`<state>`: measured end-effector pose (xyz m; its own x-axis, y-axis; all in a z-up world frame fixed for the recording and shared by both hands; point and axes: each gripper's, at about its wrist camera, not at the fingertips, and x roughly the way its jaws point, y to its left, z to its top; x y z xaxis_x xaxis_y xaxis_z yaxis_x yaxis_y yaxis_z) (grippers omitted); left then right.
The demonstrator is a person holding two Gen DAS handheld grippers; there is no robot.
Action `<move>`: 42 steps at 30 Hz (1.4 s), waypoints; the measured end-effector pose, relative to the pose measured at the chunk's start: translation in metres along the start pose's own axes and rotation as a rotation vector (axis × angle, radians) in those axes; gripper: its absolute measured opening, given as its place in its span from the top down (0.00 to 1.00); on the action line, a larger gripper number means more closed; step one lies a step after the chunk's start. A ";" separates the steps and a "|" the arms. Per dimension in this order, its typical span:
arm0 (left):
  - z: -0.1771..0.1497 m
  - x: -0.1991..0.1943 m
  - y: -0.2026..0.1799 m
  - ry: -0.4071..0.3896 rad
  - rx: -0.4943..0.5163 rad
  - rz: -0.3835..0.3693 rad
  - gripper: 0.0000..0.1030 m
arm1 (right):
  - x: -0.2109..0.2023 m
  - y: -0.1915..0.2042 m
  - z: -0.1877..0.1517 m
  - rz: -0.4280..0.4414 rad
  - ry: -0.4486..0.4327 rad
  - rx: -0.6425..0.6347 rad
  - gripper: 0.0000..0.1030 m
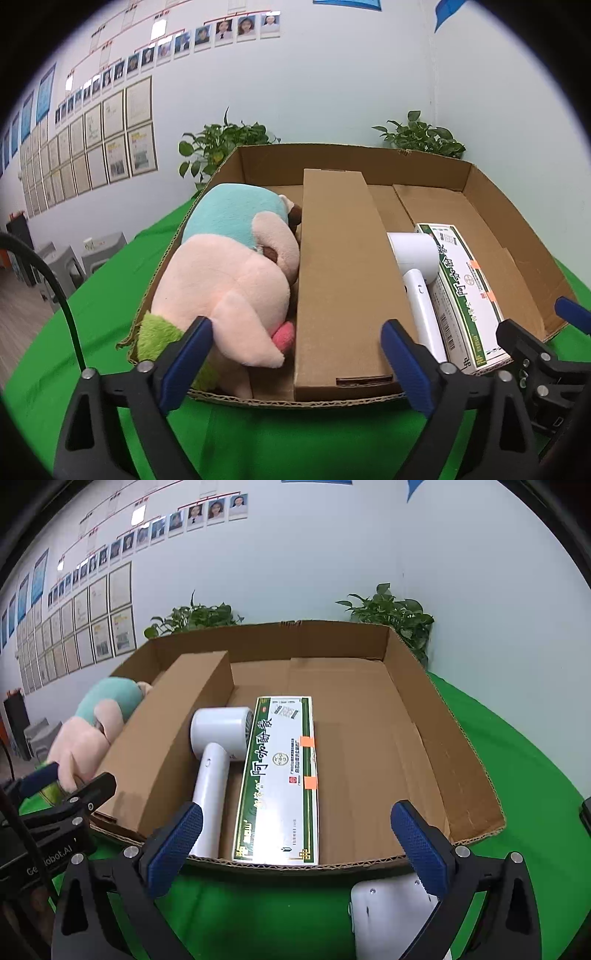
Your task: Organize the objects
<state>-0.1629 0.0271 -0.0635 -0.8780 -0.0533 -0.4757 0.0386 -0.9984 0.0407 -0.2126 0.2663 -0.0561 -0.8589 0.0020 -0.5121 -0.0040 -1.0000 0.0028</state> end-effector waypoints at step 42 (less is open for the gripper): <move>-0.003 0.006 0.001 0.030 -0.011 -0.019 0.00 | 0.030 0.022 -0.002 -0.033 0.063 -0.010 0.00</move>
<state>-0.1664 0.0257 -0.0692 -0.8639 -0.0342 -0.5025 0.0268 -0.9994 0.0220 -0.2371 0.2444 -0.0727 -0.8243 0.0352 -0.5650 -0.0267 -0.9994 -0.0233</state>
